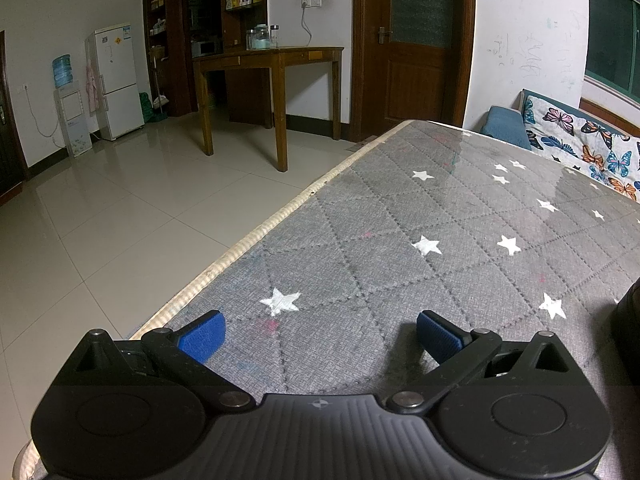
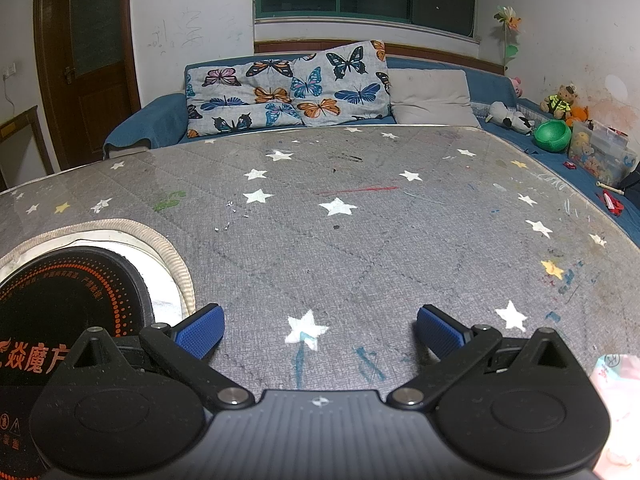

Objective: Lace up shoes with both hands

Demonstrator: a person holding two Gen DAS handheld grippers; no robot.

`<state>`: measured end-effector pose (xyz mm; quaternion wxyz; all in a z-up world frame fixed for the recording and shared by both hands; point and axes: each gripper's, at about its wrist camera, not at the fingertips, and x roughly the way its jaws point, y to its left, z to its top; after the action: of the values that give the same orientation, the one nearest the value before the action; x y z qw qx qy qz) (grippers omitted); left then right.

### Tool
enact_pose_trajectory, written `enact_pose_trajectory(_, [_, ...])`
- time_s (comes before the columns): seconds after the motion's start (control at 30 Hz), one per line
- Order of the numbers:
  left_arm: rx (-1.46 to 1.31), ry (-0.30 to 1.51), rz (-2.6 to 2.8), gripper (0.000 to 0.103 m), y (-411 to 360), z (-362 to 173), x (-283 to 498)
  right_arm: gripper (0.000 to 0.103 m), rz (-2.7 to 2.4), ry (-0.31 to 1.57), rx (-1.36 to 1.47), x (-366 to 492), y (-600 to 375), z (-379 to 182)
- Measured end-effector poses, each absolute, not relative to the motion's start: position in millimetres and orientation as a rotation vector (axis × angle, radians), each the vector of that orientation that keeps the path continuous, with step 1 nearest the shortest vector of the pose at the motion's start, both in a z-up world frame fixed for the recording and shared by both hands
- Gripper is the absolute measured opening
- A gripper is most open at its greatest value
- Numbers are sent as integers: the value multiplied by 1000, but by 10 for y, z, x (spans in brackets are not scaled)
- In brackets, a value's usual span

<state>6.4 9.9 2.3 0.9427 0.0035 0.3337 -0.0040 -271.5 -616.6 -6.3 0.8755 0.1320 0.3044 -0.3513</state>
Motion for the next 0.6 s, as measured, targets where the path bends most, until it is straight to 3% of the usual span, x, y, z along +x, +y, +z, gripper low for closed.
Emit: enact_pose_trajectory(0.6, [5,681,-9,103,107,23,63,103,-735,636,272,-2696,-6154,-67])
